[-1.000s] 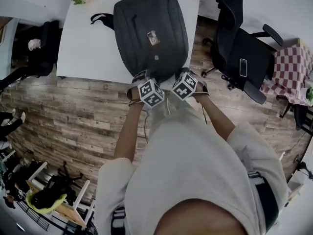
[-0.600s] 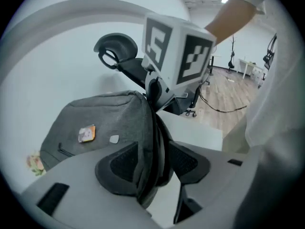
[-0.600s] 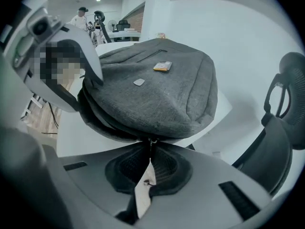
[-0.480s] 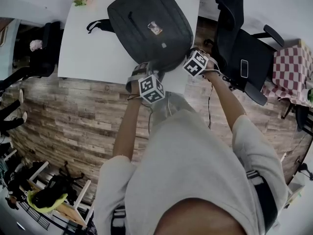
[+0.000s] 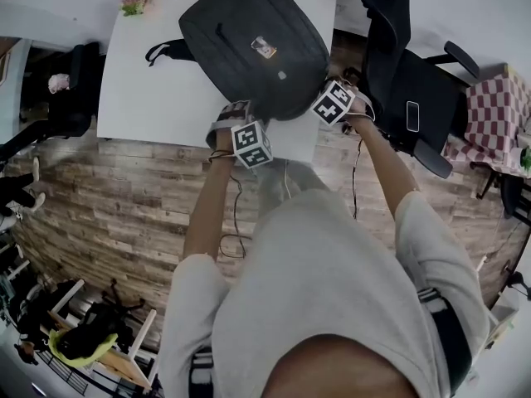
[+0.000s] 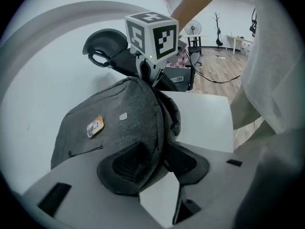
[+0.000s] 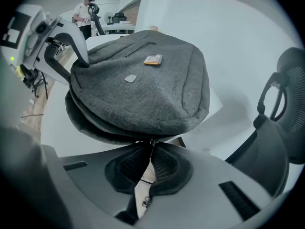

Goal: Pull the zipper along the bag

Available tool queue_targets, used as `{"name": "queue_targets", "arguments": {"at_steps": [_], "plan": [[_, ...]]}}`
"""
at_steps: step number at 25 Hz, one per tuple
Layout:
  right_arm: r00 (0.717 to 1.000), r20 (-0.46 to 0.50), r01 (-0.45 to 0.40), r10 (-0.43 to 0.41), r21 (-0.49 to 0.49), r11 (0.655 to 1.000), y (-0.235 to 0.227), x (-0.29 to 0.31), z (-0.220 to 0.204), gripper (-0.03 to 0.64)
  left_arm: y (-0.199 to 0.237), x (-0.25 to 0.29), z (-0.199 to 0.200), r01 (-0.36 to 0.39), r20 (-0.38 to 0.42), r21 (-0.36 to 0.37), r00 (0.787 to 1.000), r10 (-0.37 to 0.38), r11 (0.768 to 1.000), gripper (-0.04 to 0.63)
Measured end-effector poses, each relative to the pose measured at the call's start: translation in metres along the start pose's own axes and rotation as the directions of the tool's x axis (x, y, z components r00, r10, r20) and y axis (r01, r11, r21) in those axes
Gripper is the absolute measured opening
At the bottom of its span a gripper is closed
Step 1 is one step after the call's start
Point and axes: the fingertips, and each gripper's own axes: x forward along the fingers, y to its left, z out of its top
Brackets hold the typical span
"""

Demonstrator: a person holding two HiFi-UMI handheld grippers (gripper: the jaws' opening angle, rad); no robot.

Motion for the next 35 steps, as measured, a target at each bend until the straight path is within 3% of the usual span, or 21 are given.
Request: {"name": "queue_targets", "arguments": {"at_steps": [11, 17, 25, 35], "plan": [[0.998, -0.065, 0.027, -0.02, 0.102, 0.994, 0.033, -0.02, -0.007, 0.021, -0.003, 0.005, -0.002, -0.011, 0.034, -0.088, 0.999, 0.014, 0.996, 0.183], [0.981, -0.067, -0.168, 0.18, 0.158, 0.973, 0.037, -0.03, -0.008, 0.02, -0.003, 0.005, -0.001, 0.011, 0.035, -0.097, 0.999, -0.008, 0.995, 0.181], [0.98, -0.1, -0.149, 0.174, 0.212, 0.966, 0.048, -0.035, -0.01, 0.026, -0.007, 0.006, 0.001, 0.018, 0.027, -0.105, 1.0, -0.015, 0.994, 0.172], [0.972, -0.092, -0.172, 0.215, 0.344, 0.923, 0.101, -0.038, 0.002, 0.029, -0.012, 0.005, 0.002, 0.022, 0.048, -0.089, 0.999, -0.018, 0.996, 0.169]]}}
